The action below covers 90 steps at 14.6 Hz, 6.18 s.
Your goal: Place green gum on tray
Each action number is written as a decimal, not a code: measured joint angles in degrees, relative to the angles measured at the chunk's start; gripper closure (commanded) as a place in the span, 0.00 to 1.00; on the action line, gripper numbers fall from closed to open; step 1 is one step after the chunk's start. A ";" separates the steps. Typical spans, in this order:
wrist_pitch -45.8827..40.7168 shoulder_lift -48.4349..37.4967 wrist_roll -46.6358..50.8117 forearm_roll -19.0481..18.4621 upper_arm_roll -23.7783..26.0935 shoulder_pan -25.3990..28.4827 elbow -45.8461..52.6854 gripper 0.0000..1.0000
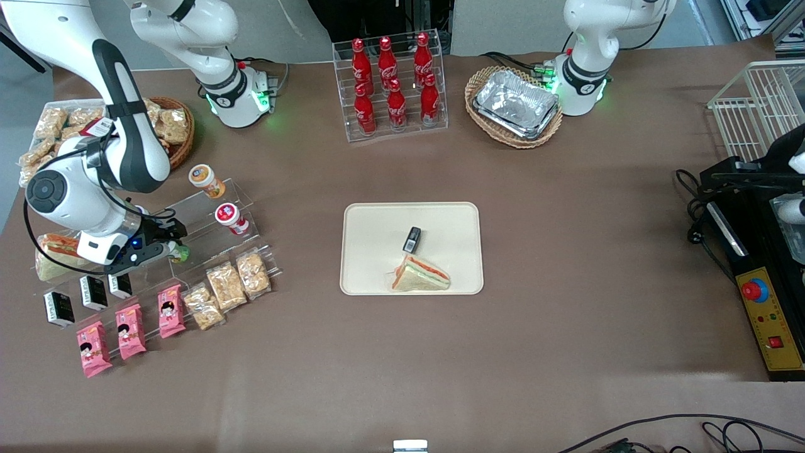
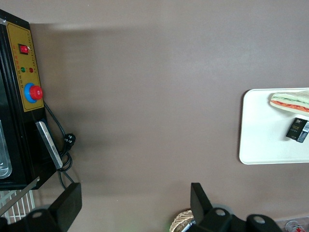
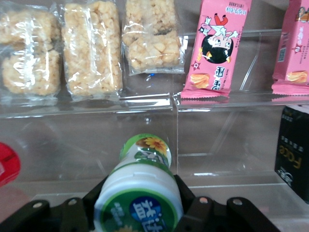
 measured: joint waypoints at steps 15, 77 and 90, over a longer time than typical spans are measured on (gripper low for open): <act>-45.33 -2.88 10.49 3.11 0.59 4.20 36.60 0.53; -29.40 4.40 58.90 9.60 -0.66 32.47 31.79 0.00; -43.47 -4.30 35.97 5.89 -0.95 9.56 39.94 0.00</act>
